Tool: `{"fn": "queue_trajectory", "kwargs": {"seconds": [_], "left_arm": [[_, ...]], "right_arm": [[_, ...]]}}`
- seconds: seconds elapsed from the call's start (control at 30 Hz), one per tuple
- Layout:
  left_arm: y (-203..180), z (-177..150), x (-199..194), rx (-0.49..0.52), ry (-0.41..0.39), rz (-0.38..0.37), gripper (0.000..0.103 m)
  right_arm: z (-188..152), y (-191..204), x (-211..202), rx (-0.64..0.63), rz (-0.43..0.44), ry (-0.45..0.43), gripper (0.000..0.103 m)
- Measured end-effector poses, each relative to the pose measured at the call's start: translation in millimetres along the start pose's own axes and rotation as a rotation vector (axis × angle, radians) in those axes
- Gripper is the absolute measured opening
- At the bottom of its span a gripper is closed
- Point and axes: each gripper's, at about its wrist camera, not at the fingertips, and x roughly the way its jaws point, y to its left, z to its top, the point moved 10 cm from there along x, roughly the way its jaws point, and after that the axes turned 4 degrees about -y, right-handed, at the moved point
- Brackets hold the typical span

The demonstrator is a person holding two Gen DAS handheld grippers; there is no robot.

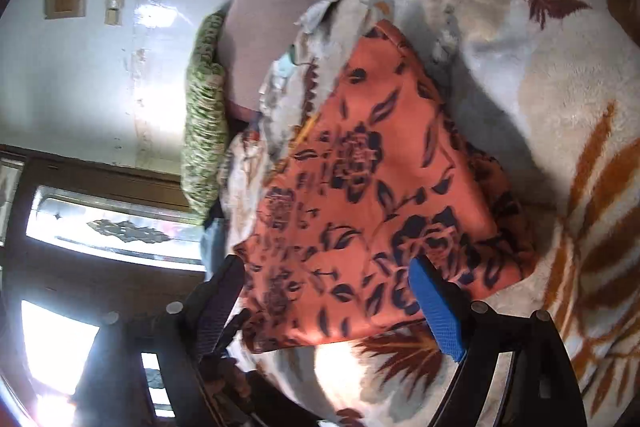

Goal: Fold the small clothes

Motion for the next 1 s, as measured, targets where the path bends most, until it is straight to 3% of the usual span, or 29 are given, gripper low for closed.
{"fn": "queue_trajectory", "kwargs": {"seconds": [0.03,0.07,0.13,0.33,0.43,0.53,0.57,0.6,0.63,0.67,0.73,0.8,0.87,0.93,0.97,1.0], "left_arm": [[-1,0,-5,0.0,-0.011,-0.007,0.097],[-2,1,-10,0.006,-0.028,-0.011,0.097],[-8,1,-15,0.014,-0.045,-0.017,0.097],[-42,2,-17,0.071,-0.053,-0.073,0.097],[-52,-1,-16,0.116,-0.05,-0.071,0.097],[-53,-2,-15,0.116,-0.045,-0.062,0.097],[-52,-3,-14,0.11,-0.042,-0.061,0.097],[-50,-2,-15,0.103,-0.042,-0.063,0.097],[-48,-2,-16,0.098,-0.047,-0.064,0.097],[-46,-1,-17,0.094,-0.052,-0.066,0.097],[-43,-1,-17,0.081,-0.054,-0.074,0.097],[-42,-2,-19,0.069,-0.052,-0.095,0.097],[-44,-2,-24,0.074,-0.068,-0.113,0.097],[-46,-2,-28,0.086,-0.079,-0.12,0.097],[-46,-2,-29,0.084,-0.083,-0.126,0.097],[-47,-1,-31,0.077,-0.087,-0.131,0.097]], "right_arm": [[0,-24,7,0.057,-0.077,0.003,0.079],[1,-25,3,0.116,-0.023,-0.027,0.079],[4,-14,-16,0.103,0.041,-0.07,0.079],[3,-38,-46,0.118,0.009,-0.103,0.079],[19,-33,-50,0.094,0.061,-0.097,0.079],[50,-24,-53,0.046,0.171,-0.11,0.08],[63,-43,-55,0.039,0.109,-0.147,0.078],[72,-76,-52,0.106,0.028,-0.156,0.057],[74,-103,-47,0.233,0.07,-0.144,0.035],[77,-123,-51,0.289,0.081,-0.165,0.0],[78,-131,-56,0.327,0.1,-0.169,0.0],[79,-124,-56,0.23,-0.009,-0.172,0.0],[73,-112,-56,0.192,-0.055,-0.171,0.009],[63,-87,-58,0.131,-0.06,-0.162,0.058],[56,-72,-57,0.119,-0.021,-0.152,0.096],[50,-57,-58,0.107,0.014,-0.153,0.097]]}}
